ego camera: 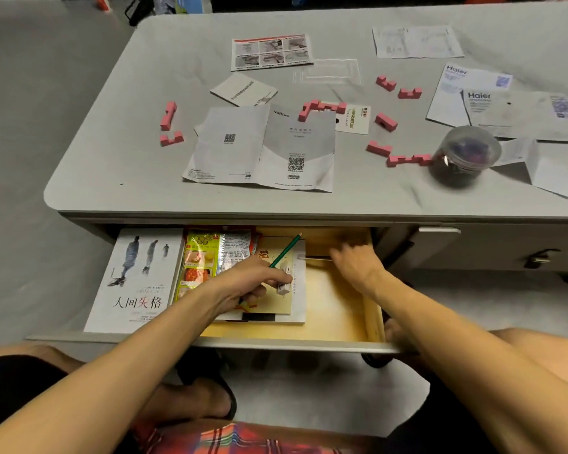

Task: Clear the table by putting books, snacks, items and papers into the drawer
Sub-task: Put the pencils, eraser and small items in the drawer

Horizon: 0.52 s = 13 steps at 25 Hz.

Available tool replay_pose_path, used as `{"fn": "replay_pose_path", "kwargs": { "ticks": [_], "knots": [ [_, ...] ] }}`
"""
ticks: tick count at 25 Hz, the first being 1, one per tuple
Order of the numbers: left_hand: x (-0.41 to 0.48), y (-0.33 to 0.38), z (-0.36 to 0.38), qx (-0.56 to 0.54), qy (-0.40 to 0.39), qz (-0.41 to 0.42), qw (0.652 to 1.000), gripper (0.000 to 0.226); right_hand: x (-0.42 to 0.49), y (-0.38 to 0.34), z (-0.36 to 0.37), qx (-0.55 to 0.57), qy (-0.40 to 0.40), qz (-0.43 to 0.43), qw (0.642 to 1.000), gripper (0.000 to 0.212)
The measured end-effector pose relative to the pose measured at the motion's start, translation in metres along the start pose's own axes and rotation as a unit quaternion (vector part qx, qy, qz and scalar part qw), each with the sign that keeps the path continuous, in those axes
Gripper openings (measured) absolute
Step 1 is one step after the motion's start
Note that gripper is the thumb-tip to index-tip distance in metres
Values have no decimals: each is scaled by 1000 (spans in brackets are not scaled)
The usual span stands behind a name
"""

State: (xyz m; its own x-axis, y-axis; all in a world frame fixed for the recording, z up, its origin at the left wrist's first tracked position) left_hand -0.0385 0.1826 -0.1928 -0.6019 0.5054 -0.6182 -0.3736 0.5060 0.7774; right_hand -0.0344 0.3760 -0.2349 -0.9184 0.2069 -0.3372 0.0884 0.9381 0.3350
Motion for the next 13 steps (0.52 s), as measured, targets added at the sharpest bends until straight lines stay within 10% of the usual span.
{"fn": "replay_pose_path", "kwargs": {
  "ticks": [13],
  "knots": [
    [2,-2,-2,-84,25,20,996,20,-15,-5,6,50,-16,-28,998,33]
  ]
}}
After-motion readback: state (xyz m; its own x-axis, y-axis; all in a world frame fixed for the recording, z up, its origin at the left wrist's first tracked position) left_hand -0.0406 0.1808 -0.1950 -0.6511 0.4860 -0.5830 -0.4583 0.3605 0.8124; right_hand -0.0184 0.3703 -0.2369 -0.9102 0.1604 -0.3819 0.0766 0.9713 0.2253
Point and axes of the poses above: each hand's wrist, its own x-axis towards the middle knuckle, its own z-axis out of the palm, y = z × x, the point moved 10 cm from there along x, towards the middle knuckle, and after that the axes turned 14 degrees about z, right-handed, at the moved point
